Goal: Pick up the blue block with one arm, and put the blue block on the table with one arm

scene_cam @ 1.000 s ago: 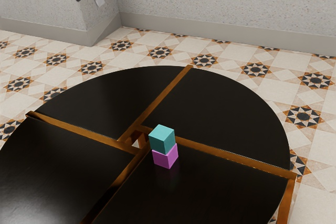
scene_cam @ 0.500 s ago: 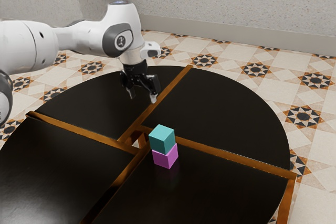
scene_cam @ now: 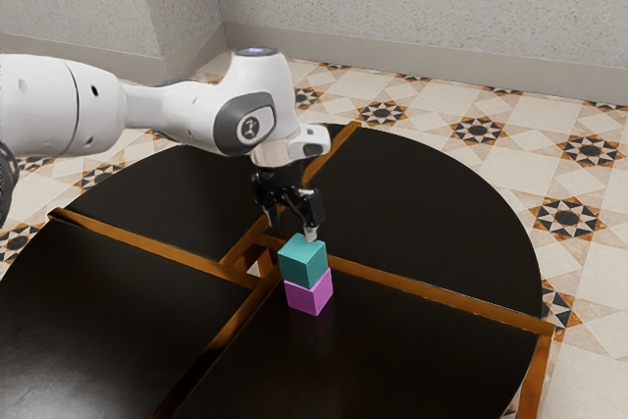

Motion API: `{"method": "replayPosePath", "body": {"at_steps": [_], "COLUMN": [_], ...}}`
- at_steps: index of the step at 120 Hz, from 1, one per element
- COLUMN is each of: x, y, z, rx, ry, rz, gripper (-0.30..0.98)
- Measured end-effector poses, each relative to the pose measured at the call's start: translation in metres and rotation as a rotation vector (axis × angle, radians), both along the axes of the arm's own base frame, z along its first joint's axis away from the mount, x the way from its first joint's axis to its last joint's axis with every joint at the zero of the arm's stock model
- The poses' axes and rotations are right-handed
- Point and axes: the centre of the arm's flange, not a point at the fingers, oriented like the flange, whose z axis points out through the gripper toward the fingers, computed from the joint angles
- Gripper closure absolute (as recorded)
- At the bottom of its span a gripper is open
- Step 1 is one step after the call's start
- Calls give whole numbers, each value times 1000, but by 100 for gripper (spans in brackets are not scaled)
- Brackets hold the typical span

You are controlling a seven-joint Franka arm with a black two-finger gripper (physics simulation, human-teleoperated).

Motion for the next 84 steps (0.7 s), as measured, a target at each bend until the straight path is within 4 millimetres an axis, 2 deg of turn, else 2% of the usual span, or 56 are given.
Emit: {"method": "replayPosePath", "body": {"at_steps": [31, 58, 84], "x": [-3, -5, -5], "y": [-14, -13, -16], "z": [-4, -15, -16], "rx": [-15, -41, -55], "ry": [-35, -29, -40], "rz": [-81, -108, -133], "gripper": [0, 0, 0]}}
